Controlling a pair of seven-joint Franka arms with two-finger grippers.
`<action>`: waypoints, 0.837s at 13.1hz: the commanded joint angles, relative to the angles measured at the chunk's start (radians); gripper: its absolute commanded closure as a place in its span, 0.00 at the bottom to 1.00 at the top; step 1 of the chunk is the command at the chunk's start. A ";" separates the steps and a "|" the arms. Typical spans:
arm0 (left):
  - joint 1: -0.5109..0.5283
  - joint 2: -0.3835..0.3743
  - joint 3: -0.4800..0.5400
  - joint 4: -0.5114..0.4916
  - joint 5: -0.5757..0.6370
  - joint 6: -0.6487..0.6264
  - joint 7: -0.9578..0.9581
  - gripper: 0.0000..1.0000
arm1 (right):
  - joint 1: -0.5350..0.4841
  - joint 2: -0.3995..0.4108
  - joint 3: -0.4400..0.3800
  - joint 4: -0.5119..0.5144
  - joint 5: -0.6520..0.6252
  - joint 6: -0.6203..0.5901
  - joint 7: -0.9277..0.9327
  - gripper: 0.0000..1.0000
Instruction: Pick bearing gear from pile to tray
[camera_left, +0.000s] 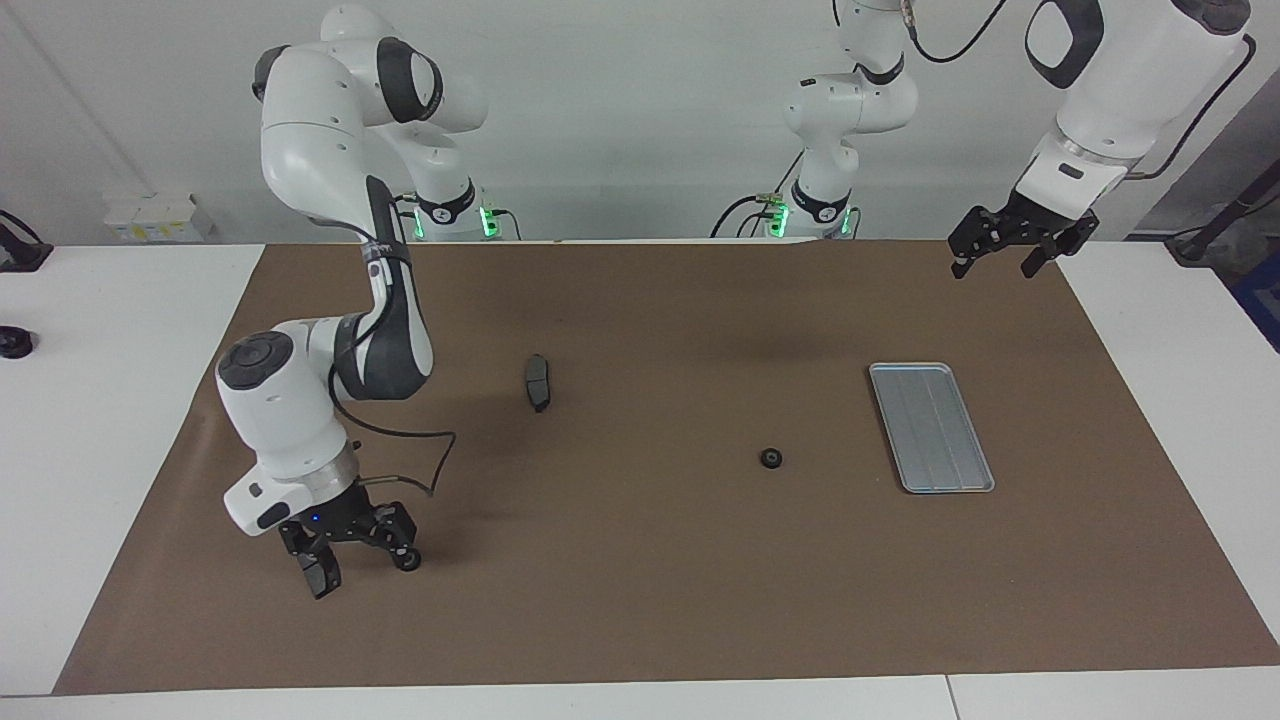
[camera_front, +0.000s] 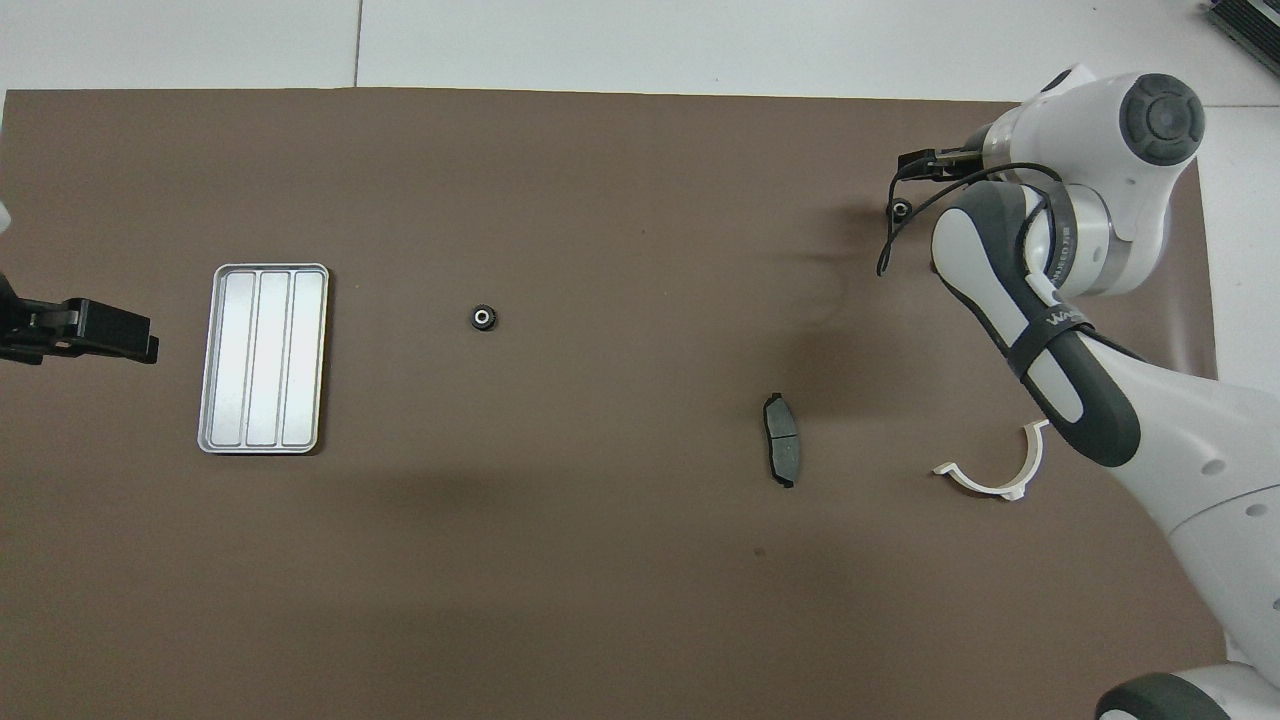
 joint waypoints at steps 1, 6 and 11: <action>0.009 -0.021 -0.009 -0.019 0.017 -0.008 -0.005 0.00 | 0.011 0.010 0.009 -0.002 -0.014 0.017 0.008 0.00; 0.011 -0.021 -0.009 -0.019 0.017 -0.008 -0.005 0.00 | 0.020 0.006 0.006 -0.063 -0.014 0.009 0.009 0.03; 0.011 -0.021 -0.009 -0.019 0.017 -0.008 -0.004 0.00 | 0.017 -0.005 0.005 -0.103 -0.034 -0.003 0.011 0.31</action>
